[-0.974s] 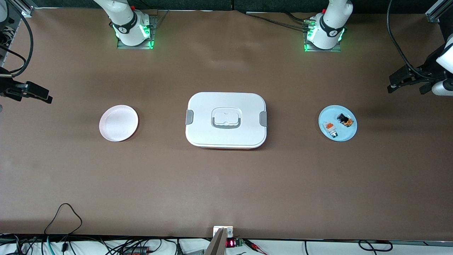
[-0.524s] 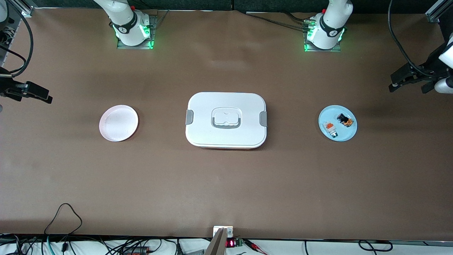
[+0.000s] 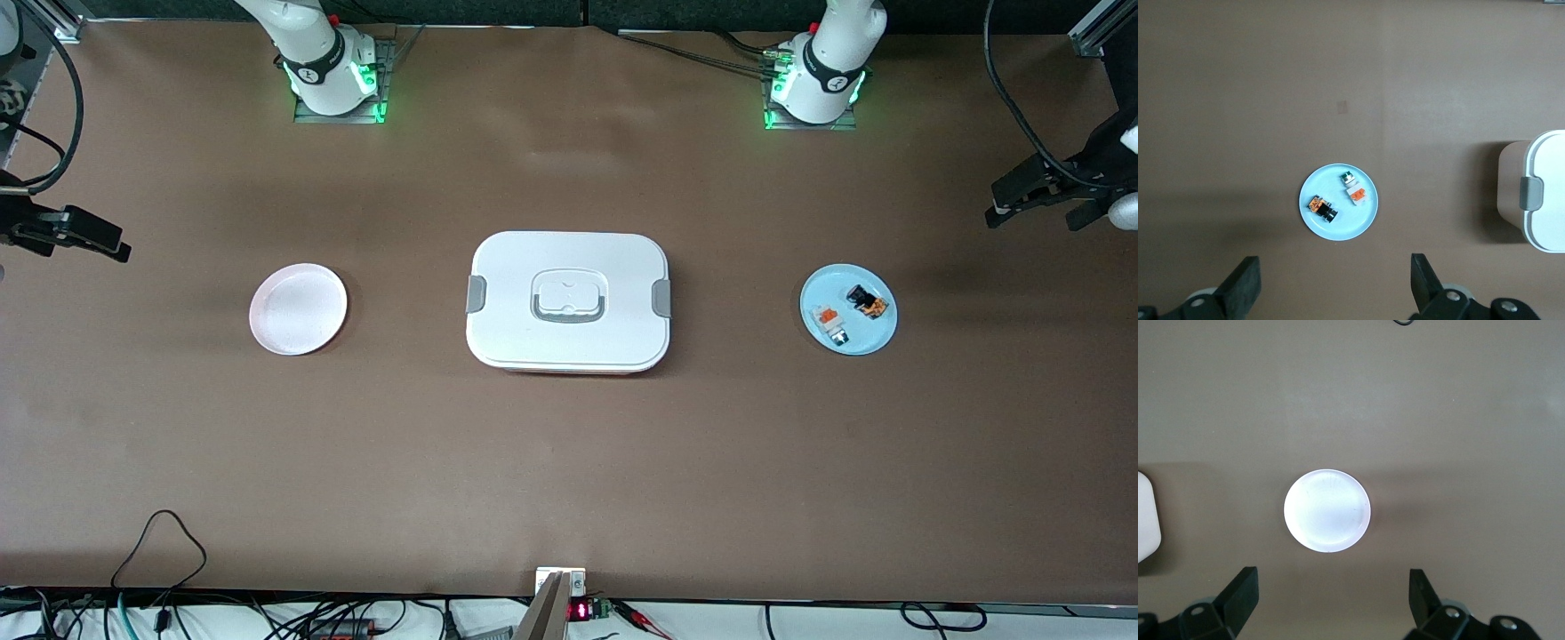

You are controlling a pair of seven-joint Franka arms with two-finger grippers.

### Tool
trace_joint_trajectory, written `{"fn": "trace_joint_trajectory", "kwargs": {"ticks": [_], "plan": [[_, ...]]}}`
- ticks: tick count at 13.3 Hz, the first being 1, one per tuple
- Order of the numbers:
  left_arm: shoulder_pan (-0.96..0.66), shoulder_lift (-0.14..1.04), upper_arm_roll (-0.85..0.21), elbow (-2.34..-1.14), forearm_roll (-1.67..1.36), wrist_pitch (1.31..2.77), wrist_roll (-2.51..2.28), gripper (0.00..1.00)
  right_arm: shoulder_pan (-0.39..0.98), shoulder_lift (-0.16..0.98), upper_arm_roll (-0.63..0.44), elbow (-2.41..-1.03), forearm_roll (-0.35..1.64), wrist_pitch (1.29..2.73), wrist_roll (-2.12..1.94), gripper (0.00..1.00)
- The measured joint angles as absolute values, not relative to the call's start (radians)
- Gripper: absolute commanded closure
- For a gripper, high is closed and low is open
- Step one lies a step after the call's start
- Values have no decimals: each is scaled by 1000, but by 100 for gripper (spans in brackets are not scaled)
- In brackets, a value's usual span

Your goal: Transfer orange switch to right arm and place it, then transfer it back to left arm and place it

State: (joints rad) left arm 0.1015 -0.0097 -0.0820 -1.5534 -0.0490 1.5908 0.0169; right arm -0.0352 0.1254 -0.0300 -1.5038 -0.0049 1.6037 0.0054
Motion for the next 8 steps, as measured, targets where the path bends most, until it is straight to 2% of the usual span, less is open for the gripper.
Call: {"fn": "trace_joint_trajectory", "kwargs": {"ticks": [8], "plan": [[102,8,-90,-1596,-50,1571,20,1,-21,122,9,-1500,-3,1604,7,0]]}}
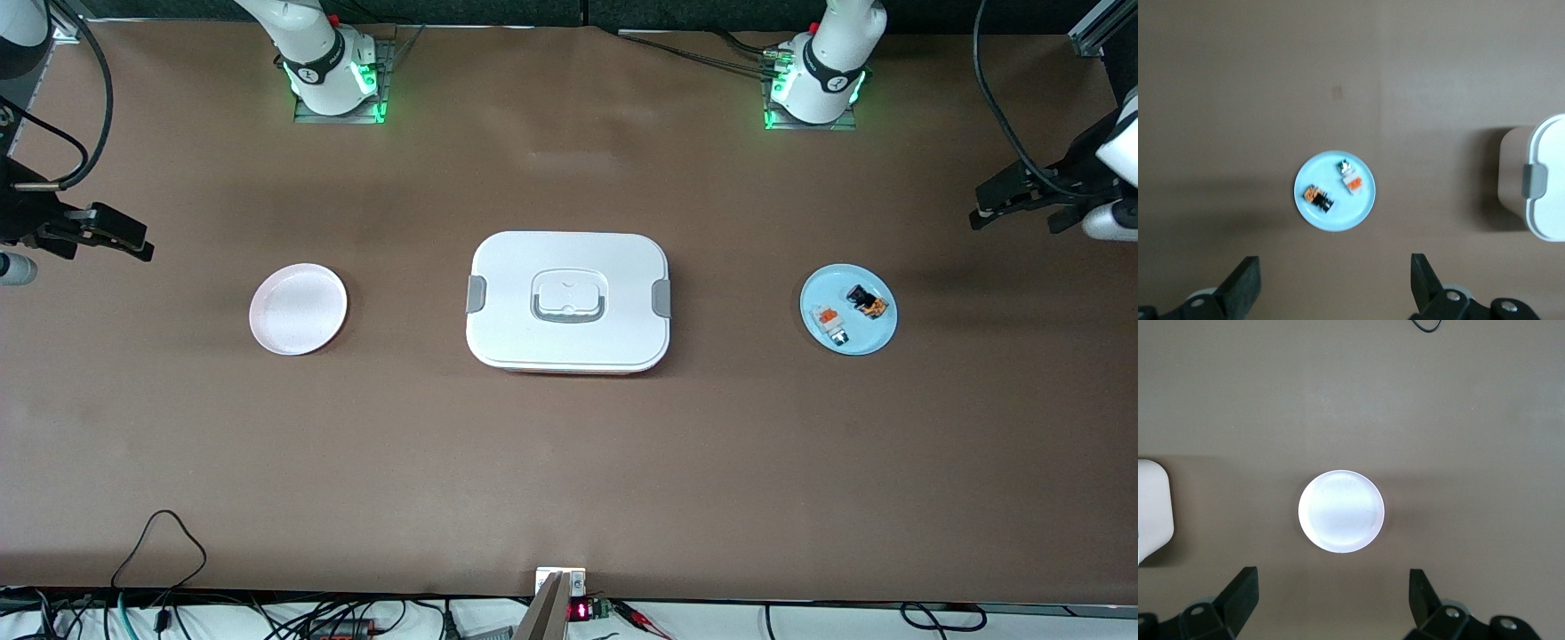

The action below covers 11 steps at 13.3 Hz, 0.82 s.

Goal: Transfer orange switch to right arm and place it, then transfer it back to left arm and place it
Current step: 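Reach the left gripper down to the orange-black switch on the blue plate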

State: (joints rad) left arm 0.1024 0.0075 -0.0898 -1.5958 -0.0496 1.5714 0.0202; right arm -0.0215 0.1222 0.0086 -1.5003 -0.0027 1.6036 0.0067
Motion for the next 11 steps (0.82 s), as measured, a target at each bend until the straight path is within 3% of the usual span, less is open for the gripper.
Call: {"fn": "trace_joint_trajectory", "kwargs": {"ticks": [3,7,11], "plan": [[103,42,-73,-1654,-49,1619,185,1,-22,122,8,-1500,3,1590,7,0],[105,99,-66,-1840,-49,1890,560,1,-23,122,6,-1500,6,1586,6,0],[104,133,-66,-1998,-49,2028,761,1,-23,122,3,-1500,59,1575,6,0]]}}
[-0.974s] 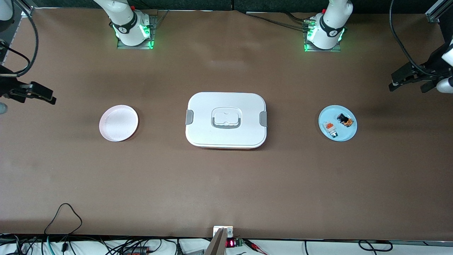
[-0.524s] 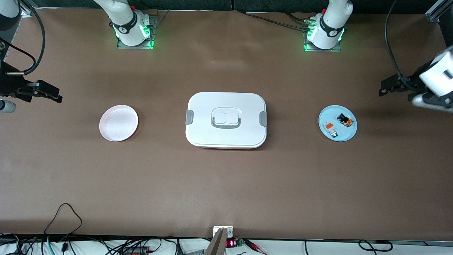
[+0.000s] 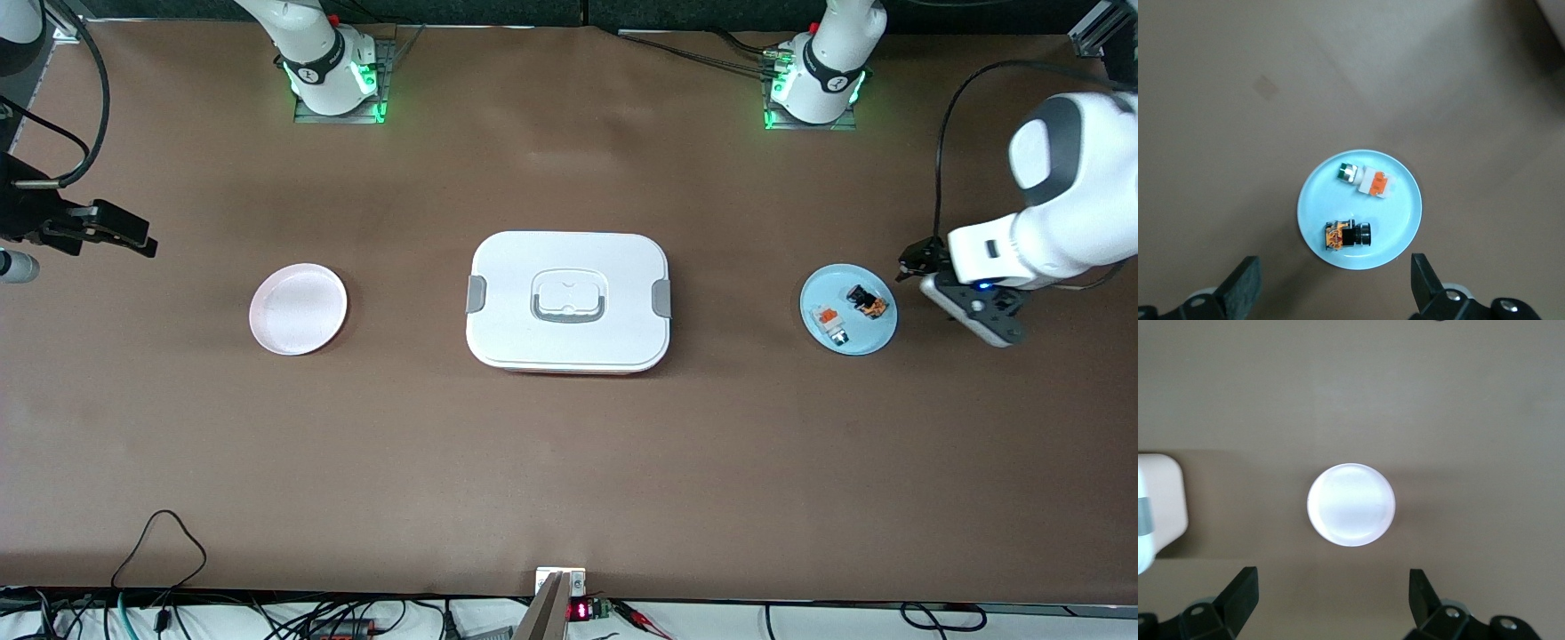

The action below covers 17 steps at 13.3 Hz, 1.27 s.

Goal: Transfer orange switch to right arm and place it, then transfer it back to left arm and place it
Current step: 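Reach the left gripper down to the orange-black switch on the blue plate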

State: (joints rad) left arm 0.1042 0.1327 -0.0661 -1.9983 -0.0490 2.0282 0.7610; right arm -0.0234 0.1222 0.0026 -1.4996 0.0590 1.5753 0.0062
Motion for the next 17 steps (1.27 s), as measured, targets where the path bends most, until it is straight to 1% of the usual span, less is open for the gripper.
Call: {"fn": "trace_joint_trajectory", "kwargs": {"ticks": [3,5,9,12,17], "plan": [[106,162,-65,-2152,-49,2202,853,1,-25,122,-16,-1499,122,1537,6,0],[119,205,-61,-2219,-49,2313,898,1,-25,122,-23,-1499,139,1526,-11,0],[133,276,-36,-2240,-49,2400,919,1,-25,122,-26,-1499,255,1524,-44,0],[133,311,-22,-2249,-49,2459,923,1,-24,122,-24,-1499,387,1511,-44,0],[133,340,-18,-2266,-49,2472,923,1,-24,127,-26,-1499,526,1478,-45,0]]}}
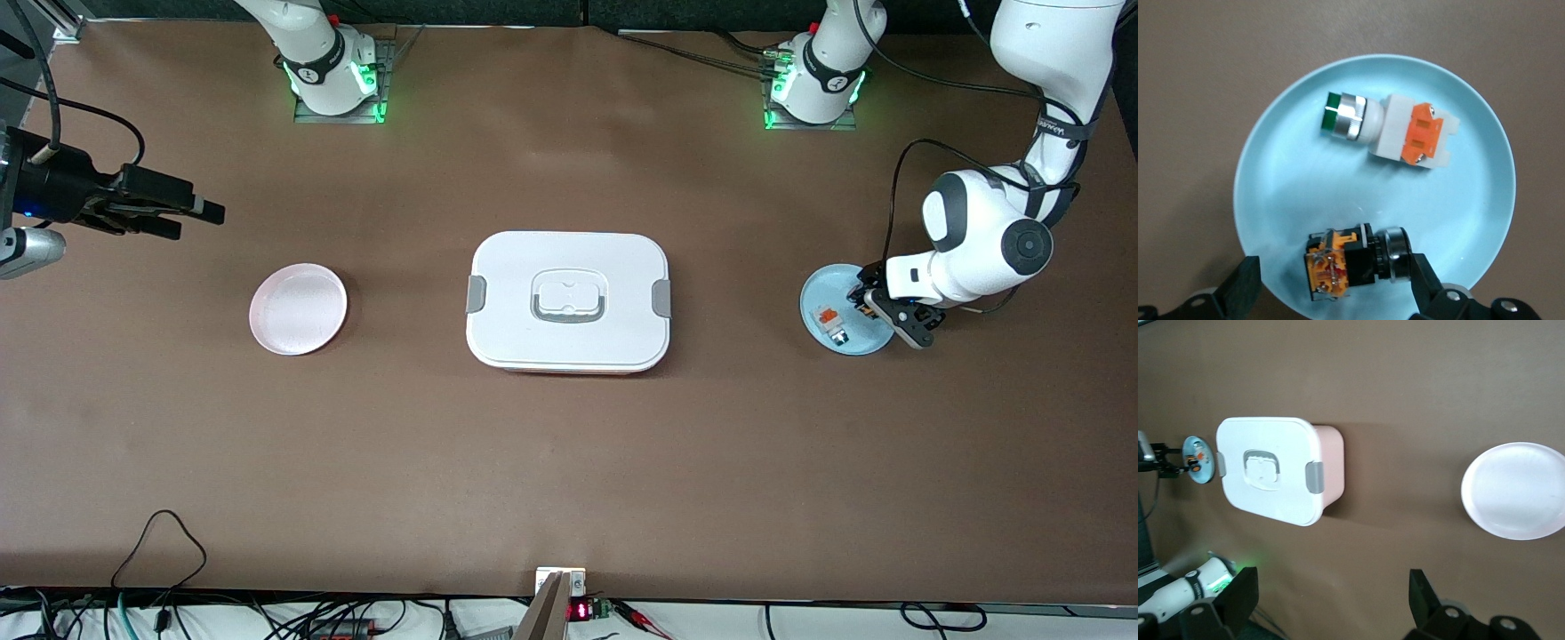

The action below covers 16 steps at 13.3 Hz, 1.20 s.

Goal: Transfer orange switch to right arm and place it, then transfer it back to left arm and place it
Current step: 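Reach the left gripper down to the orange-black switch on the blue plate, then close the left gripper on the orange-black switch and lift it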

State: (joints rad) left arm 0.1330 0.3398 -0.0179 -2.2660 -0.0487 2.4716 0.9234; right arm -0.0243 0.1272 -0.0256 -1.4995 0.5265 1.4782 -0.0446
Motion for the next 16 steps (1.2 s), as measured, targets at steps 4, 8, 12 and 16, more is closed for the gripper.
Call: {"fn": "trace_joint_trajectory", "kwargs": {"ticks": [4,8,12,16], "plan": [[131,340,-18,-2290,-49,2472,923,1,-24,136,-26,-1500,535,1472,-53,0],[127,340,-18,-2305,-49,2473,923,1,-24,148,-26,-1510,555,1461,-91,0],[127,340,-18,-2307,-49,2475,922,1,-26,169,-27,-1543,669,1457,-93,0],[127,344,-18,-2310,-49,2502,921,3,-26,179,-27,-1551,722,1457,-93,0]]}}
